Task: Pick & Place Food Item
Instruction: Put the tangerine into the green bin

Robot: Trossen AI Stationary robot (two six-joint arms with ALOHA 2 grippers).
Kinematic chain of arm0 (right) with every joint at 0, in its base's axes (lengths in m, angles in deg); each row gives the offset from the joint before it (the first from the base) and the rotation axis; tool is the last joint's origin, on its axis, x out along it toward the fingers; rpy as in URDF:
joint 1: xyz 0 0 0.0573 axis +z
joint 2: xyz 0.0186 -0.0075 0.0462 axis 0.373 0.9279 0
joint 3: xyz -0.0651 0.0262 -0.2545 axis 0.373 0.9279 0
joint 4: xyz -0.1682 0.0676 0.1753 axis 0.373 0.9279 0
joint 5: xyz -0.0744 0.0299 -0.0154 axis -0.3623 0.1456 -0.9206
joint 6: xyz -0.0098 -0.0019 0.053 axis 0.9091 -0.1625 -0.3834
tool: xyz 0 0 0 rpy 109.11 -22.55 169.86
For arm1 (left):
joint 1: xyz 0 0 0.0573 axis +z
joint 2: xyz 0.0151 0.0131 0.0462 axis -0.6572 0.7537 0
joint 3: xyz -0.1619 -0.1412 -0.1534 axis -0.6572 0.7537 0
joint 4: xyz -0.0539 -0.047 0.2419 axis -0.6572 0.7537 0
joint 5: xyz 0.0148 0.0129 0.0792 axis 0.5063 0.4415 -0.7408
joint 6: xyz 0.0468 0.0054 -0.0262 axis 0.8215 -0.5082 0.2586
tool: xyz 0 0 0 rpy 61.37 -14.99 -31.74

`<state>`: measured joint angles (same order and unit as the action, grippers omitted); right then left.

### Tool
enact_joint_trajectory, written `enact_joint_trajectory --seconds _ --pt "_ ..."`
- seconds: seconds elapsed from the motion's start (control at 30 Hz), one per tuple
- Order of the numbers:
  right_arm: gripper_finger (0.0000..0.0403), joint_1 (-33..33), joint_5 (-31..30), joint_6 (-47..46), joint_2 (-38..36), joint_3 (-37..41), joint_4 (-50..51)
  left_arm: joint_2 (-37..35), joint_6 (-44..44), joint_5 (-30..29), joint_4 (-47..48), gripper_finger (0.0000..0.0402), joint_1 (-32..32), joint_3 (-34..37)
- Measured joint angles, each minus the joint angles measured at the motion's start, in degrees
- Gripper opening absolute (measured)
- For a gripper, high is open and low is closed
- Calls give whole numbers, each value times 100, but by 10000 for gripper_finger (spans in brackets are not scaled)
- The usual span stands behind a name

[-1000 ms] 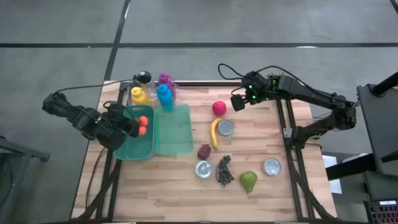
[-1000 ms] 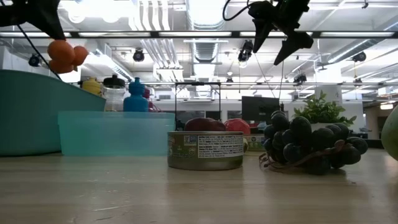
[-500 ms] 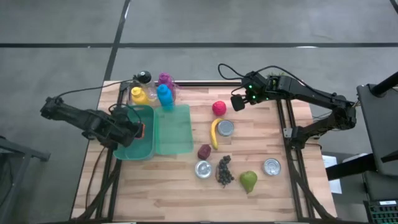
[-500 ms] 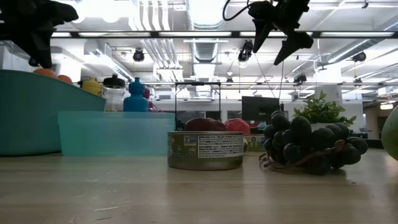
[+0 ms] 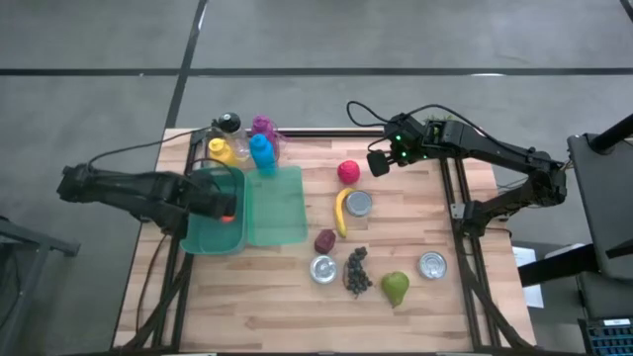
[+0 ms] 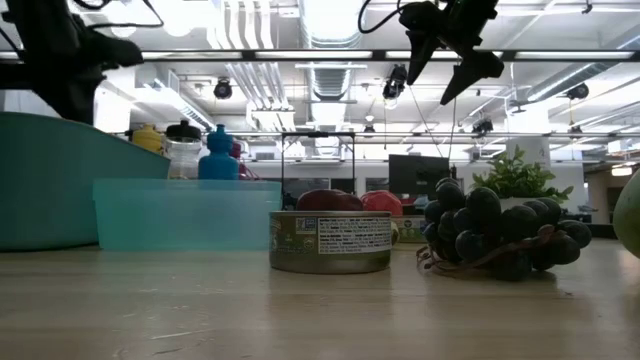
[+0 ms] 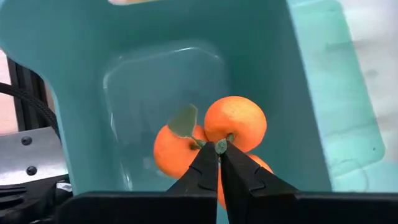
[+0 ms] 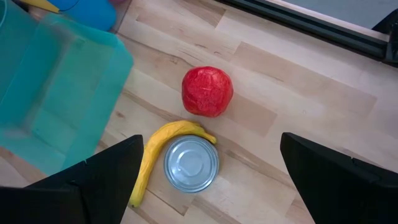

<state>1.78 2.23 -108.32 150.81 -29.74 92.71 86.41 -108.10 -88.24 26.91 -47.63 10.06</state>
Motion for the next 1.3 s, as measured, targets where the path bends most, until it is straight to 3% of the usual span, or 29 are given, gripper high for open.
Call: enact_joint_trajectory --seconds 0.33,0.63,0.93,1.3 --pt "378 2 0 2 0 0 0 0 571 560 -547 5 762 348" --pt "378 1 0 0 0 0 0 20 631 640 -858 5 835 703" --pt "378 1 0 2 1 1 0 508 785 898 -873 6 841 694" --pt "378 1 0 1 0 0 0 850 879 935 -890 88 846 690"
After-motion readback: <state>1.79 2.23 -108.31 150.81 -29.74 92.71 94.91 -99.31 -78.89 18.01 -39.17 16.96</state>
